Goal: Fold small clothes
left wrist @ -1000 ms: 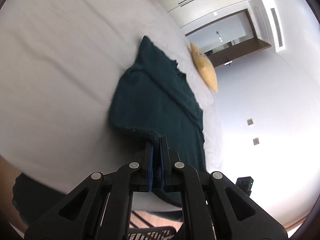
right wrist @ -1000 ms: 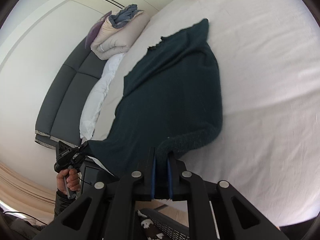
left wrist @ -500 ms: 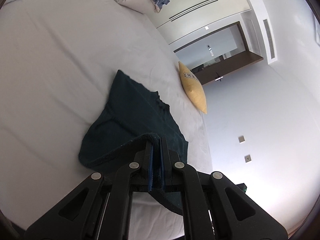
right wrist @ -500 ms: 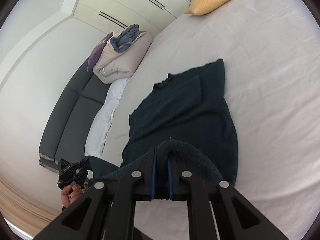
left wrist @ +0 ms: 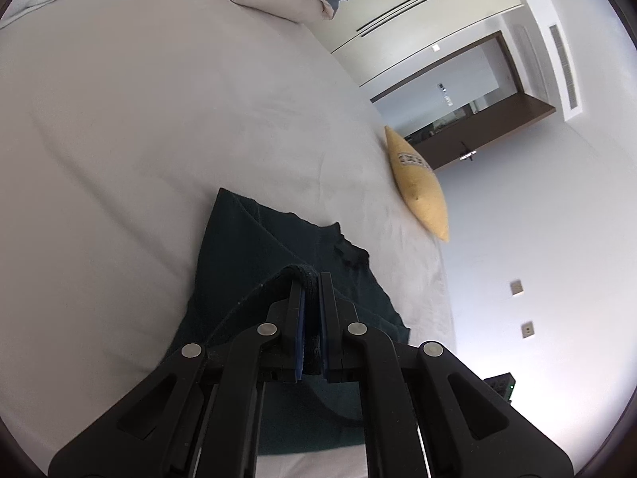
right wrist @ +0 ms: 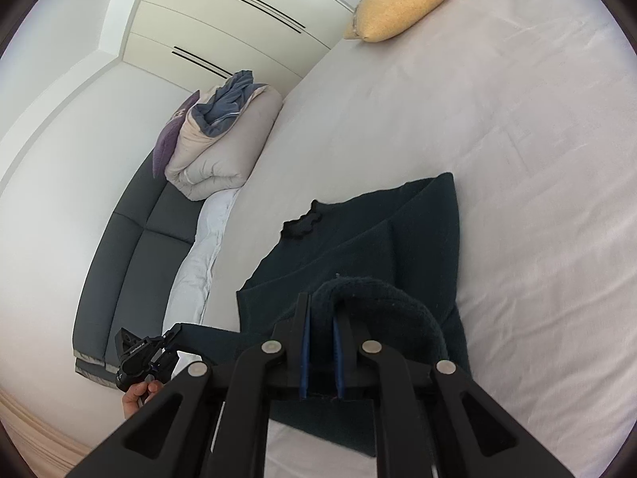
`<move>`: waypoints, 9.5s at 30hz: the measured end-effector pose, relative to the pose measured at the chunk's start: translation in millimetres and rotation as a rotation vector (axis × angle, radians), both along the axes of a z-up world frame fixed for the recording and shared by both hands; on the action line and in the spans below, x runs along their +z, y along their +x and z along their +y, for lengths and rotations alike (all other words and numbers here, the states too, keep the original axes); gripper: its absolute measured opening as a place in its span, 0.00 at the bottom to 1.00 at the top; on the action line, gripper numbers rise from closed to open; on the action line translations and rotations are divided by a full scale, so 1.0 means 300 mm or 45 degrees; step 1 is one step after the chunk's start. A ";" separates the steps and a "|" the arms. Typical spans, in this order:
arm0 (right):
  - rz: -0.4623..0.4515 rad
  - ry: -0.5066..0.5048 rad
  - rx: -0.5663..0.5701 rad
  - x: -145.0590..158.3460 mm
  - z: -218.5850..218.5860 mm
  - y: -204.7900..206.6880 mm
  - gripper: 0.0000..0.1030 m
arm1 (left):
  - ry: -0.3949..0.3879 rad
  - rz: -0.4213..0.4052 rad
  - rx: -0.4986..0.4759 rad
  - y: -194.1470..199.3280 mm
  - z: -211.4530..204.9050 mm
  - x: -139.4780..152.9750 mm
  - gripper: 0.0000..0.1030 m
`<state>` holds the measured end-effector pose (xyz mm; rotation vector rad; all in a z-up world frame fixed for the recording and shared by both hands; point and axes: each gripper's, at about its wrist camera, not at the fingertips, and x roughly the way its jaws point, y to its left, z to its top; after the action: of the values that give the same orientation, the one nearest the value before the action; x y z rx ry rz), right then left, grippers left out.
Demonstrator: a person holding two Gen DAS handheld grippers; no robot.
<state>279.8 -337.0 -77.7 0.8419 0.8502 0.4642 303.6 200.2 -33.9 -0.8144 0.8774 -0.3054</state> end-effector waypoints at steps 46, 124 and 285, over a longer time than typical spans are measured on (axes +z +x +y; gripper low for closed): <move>-0.008 -0.576 -0.080 -0.065 0.047 -0.013 0.60 | 0.403 0.125 -0.091 0.182 -0.097 -0.396 0.29; 0.102 -0.663 -0.245 -0.120 0.036 -0.187 0.59 | 0.550 0.069 -0.143 -0.038 -0.084 -0.384 0.09; -0.146 -0.154 0.211 -0.070 0.452 -0.036 0.57 | -0.081 0.390 -0.387 0.165 0.088 -0.538 0.48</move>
<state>268.9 -201.5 -98.7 0.6304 0.8369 0.5946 352.9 226.8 -195.3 -0.7977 1.2889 -0.4850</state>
